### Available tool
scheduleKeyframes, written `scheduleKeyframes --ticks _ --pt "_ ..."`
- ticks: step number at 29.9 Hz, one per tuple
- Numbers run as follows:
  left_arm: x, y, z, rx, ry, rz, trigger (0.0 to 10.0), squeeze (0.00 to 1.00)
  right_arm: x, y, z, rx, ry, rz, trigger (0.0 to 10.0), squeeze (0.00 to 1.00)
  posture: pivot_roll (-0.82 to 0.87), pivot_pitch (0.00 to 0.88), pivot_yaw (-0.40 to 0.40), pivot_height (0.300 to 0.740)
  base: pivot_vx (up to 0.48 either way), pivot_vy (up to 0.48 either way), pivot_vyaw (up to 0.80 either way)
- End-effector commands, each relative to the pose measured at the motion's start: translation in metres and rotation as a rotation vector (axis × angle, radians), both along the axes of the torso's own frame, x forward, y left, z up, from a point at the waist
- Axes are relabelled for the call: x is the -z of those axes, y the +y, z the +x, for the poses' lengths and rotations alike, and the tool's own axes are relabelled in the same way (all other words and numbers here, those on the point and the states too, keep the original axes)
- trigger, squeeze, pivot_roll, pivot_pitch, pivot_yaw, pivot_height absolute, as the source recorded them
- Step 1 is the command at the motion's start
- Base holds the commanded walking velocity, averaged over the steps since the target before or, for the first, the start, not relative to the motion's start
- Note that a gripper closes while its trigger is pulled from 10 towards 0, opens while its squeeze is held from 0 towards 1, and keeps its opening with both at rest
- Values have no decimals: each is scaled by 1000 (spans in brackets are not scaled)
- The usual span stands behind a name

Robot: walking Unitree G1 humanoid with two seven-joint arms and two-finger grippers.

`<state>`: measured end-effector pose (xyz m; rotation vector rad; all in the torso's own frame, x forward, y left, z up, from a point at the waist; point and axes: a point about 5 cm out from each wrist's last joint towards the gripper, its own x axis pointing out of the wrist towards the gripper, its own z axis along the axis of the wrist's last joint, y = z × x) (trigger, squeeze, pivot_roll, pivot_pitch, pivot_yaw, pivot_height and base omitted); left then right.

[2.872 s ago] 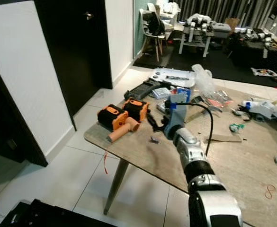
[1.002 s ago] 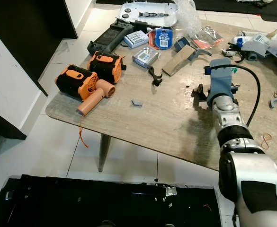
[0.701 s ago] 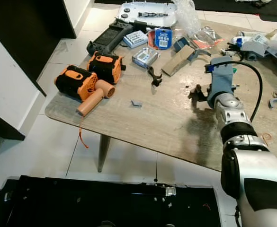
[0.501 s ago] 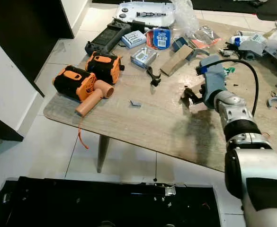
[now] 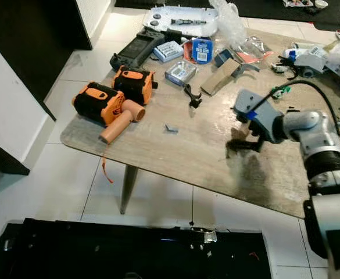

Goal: Picking trash to rubbish bin

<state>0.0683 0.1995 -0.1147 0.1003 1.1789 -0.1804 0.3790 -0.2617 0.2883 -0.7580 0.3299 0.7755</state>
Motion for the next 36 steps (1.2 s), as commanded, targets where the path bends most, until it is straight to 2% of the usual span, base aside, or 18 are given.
scheduleKeyframes --ticks 1,4,8,10,14,19,22,23,24,25,28,29,32,36 --pt "5 -21 -14 72 60 -49 10000 0 13 -10 -5 17 79 -27 10000 0 44 339 -16 740 0 0 0" --pt "5 -21 -12 73 62 -46 10000 0 4 -14 -6 25 42 -5 10000 0 42 324 -12 740 0 0 0" --pt "5 -21 -6 73 58 -42 10000 0 -15 -22 -6 91 -90 61 10000 0 40 302 -6 740 0 0 0" --pt "4 -21 -3 76 54 -40 10000 0 -22 -17 -3 113 -141 154 10000 0 35 286 -1 740 0 0 0" --pt "3 -20 3 82 50 -36 10000 0 -25 -14 -1 132 -167 339 10000 0 36 274 9 740 0 0 0" --pt "3 -19 7 96 48 -32 10000 0 -23 -17 1 202 -166 415 10000 0 13 264 13 740 0 0 0" --pt "2 -19 11 104 48 -28 10000 0 -14 -23 6 380 -167 458 10000 0 -6 254 16 740 0 0 0" --pt "2 -19 11 104 48 -28 10000 0 -14 -23 6 380 -167 458 10000 0 -6 254 16 740 0 0 0" --pt "2 -20 13 110 48 -30 10000 0 -8 -26 8 484 -169 454 10000 0 -15 249 16 740 0 0 0" --pt "2 -20 13 110 48 -30 10000 0 -8 -26 8 484 -169 454 10000 0 -15 249 16 740 0 0 0" --pt "2 -21 14 117 49 -31 10000 0 0 -31 9 631 -159 461 10000 0 -33 244 16 740 0 0 0" --pt "2 -21 14 117 49 -31 10000 0 0 -31 9 631 -159 461 10000 0 -33 244 16 740 0 0 0" --pt "2 -23 17 124 48 -33 10000 0 7 -34 7 726 -82 545 10000 0 -51 240 10 740 0 0 0" --pt "1 -25 19 125 46 -35 10000 0 20 -28 6 752 20 604 10000 0 -61 238 4 740 0 0 0"
